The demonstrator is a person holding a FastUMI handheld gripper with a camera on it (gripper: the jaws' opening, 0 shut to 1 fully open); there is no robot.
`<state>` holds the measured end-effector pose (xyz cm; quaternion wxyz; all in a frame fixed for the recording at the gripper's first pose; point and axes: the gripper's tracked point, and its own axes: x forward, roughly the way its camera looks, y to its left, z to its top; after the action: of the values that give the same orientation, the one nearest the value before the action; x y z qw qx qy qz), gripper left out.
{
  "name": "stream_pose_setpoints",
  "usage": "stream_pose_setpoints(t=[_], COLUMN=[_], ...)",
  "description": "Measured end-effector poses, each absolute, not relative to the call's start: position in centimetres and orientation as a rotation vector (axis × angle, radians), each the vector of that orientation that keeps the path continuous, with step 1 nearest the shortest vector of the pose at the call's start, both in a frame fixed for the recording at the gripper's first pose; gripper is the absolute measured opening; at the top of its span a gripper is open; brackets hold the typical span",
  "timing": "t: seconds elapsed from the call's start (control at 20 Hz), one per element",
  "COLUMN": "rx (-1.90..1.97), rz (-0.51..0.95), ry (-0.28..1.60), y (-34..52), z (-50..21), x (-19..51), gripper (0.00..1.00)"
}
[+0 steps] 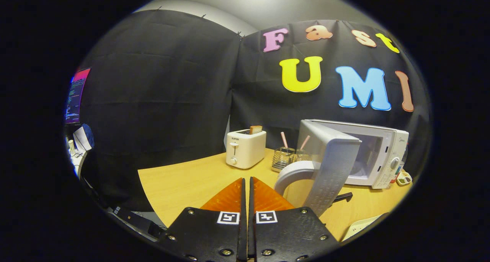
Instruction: Open the microwave, put the food inside, and close the microwave door.
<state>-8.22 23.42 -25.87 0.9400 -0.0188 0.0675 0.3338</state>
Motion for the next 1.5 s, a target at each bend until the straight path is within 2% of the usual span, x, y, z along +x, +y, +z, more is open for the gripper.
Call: stream_pose_setpoints(t=[0.85, 1.5], rx=[0.004, 0.010], rz=[0.178, 0.026], ry=[0.185, 0.199], y=[3.7, 0.3], z=[-28.7, -30.6], x=[7.5, 17.2], gripper=[0.02, 0.02])
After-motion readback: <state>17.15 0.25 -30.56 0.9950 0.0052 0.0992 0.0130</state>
